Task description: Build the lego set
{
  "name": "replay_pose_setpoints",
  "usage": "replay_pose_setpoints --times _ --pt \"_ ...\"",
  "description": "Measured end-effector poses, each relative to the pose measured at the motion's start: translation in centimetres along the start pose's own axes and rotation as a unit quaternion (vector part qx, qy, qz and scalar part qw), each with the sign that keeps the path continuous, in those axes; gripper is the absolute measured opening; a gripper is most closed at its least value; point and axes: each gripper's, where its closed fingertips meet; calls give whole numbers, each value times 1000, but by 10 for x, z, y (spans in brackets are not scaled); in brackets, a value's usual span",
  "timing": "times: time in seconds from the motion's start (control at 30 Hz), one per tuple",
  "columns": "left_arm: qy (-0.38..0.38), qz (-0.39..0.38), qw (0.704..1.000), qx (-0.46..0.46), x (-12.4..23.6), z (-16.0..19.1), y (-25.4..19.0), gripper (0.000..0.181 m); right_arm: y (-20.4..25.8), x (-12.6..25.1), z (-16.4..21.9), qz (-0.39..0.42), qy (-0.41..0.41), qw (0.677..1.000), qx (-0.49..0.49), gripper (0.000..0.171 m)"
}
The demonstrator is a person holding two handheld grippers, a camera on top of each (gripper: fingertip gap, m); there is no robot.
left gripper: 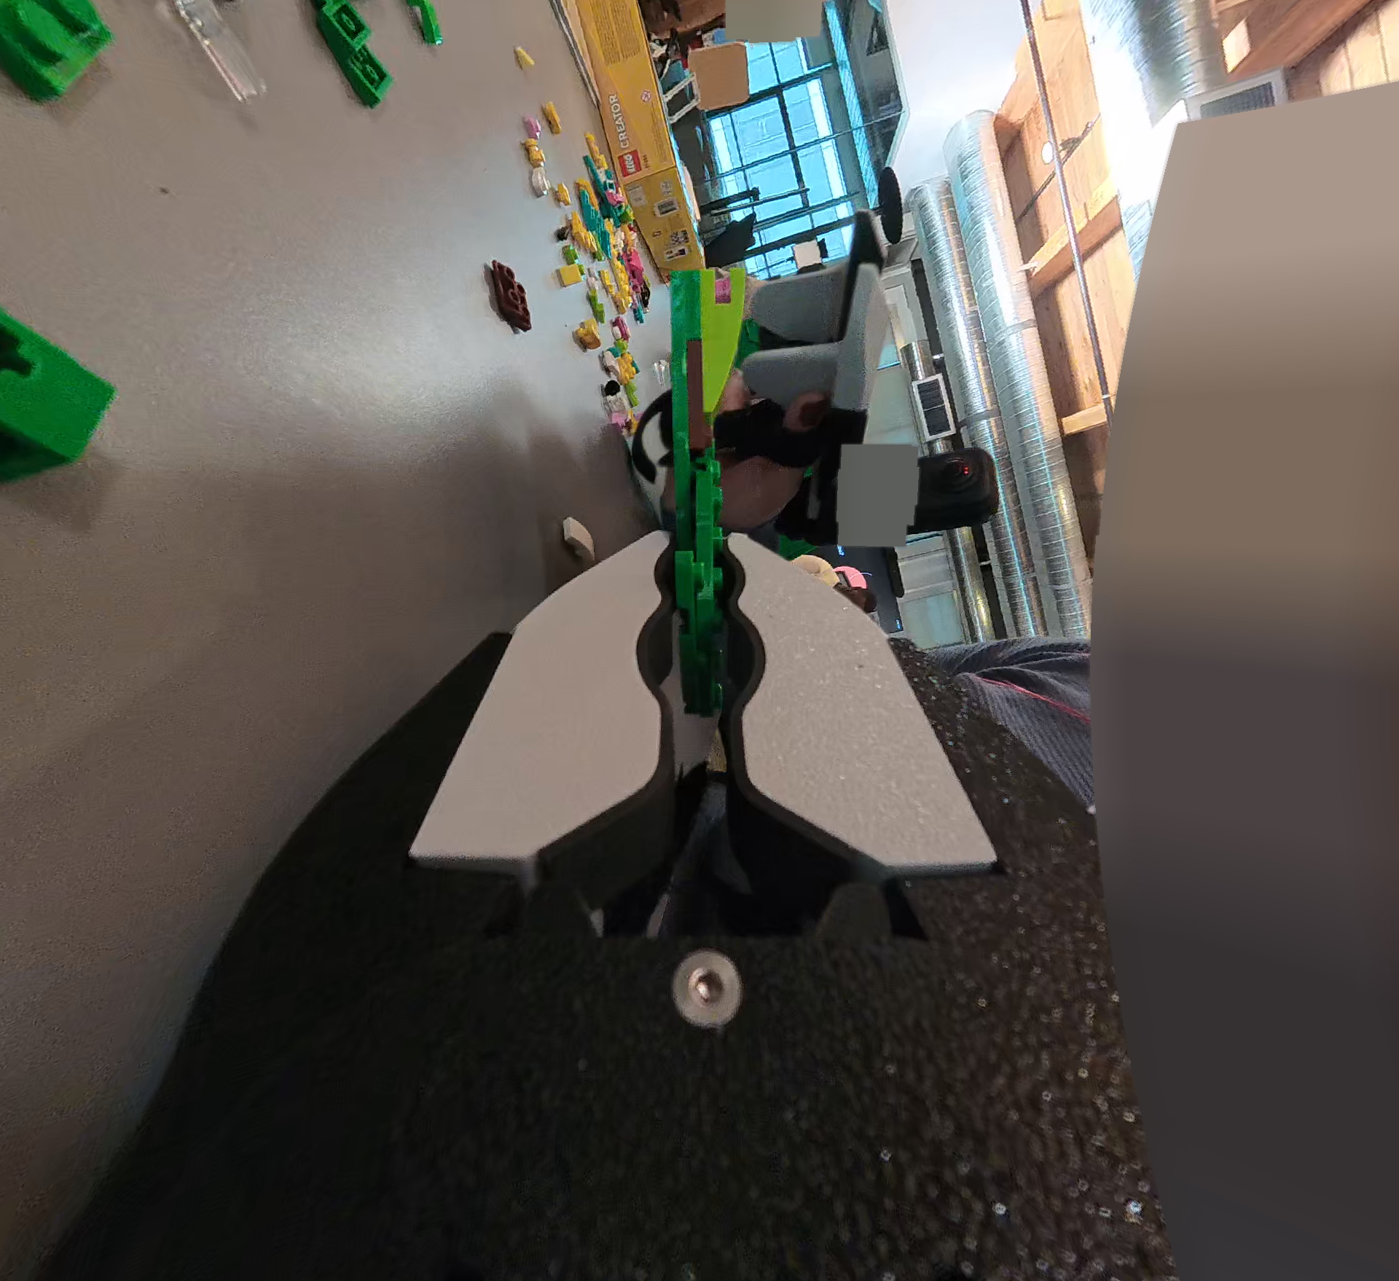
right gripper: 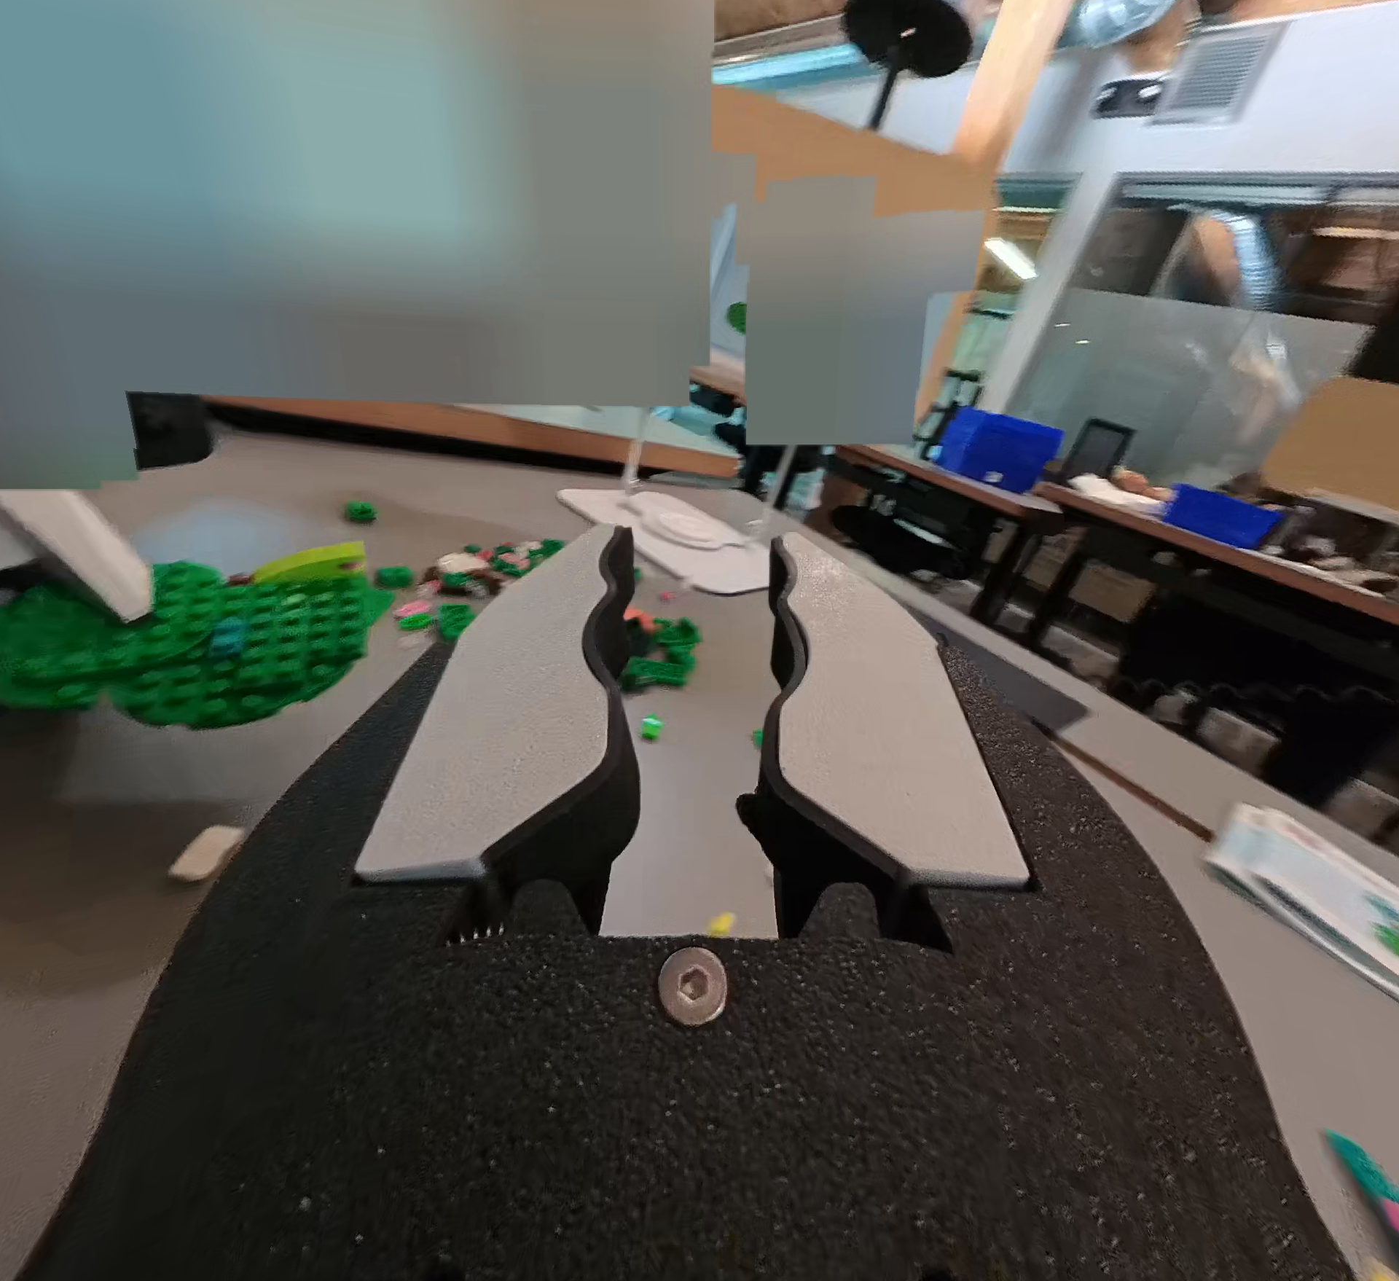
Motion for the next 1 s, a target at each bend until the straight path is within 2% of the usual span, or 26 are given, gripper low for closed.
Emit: replay_pose_setpoints --times 0.1,0.2,0.37,0.47,0.57,0.7,0.87,1.0 --pt "0 0 1000 3 0 0 0 8 -60 26 -7 93 14 995 23 33" --pt "1 -2 1000 3 0 0 1 8 -131 71 -3 194 48 980 12 34" --pt "8 -2 1000 5 -2 2 1 8 -191 137 38 250 126 959 -36 36" --pt "10 -4 1000 4 -2 3 1 8 -214 171 61 278 190 941 -22 36" --pt "8 -2 1000 6 -2 2 1 8 -238 209 72 332 251 909 21 34" --pt "7 -4 1000 5 -2 2 2 8 -260 250 72 400 268 876 35 31" --pt "5 -4 1000 5 -2 1 1 8 -269 268 77 433 270 860 6 28" --pt "5 -5 1000 5 -2 1 2 8 -261 251 77 407 232 883 -26 27"
Point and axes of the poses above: each gripper's, where its closed fingertips meet, x back along the fingers, z out of its underside, y = z × x across the jaws, and after that the axes turned 11 degrees about x, right-handed
